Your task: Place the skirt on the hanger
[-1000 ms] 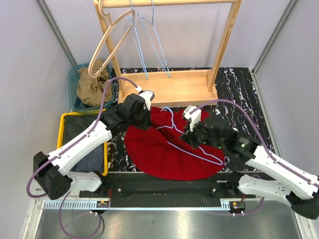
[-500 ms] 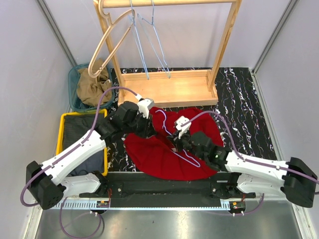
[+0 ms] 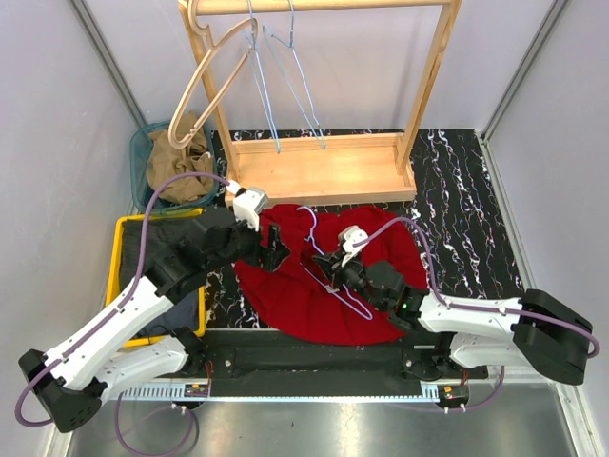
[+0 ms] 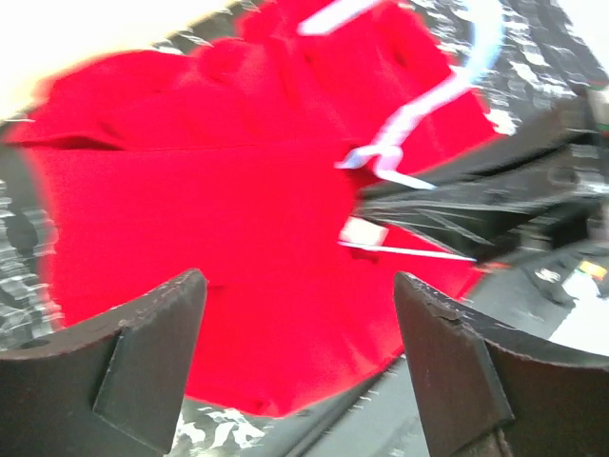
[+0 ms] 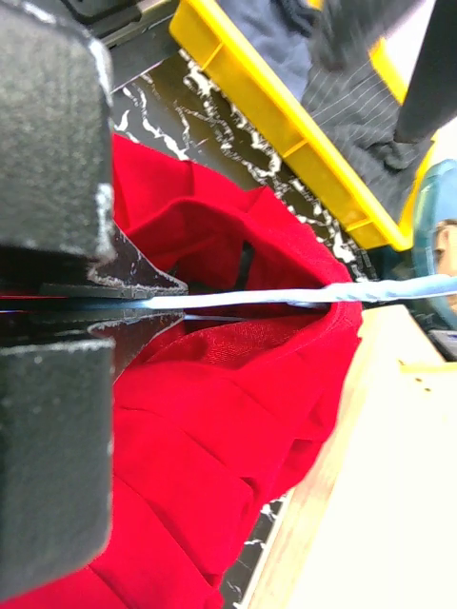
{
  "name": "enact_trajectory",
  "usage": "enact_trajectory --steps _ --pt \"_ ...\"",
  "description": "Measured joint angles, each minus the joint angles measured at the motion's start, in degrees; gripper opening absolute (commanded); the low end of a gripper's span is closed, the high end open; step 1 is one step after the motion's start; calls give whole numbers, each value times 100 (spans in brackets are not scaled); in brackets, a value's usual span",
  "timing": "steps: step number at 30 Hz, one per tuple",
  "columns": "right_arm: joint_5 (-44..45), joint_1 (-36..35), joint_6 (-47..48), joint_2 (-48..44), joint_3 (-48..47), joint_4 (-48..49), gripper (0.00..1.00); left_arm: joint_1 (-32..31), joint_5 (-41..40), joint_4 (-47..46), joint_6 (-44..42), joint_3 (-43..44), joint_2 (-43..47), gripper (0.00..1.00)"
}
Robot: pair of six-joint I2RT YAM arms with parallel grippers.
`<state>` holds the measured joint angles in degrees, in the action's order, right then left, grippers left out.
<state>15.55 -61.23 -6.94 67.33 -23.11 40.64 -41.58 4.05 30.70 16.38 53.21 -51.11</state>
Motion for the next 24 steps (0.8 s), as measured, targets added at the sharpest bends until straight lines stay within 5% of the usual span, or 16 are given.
enact_trajectory --steps 12,24 --pt "-286 -2 -50 -1427 219 -68 0 2 -929 264 -1449 175 -46 84" --pt "-883 -2 -190 -2857 223 -1399 0 2 815 -57 -2553 619 483 89"
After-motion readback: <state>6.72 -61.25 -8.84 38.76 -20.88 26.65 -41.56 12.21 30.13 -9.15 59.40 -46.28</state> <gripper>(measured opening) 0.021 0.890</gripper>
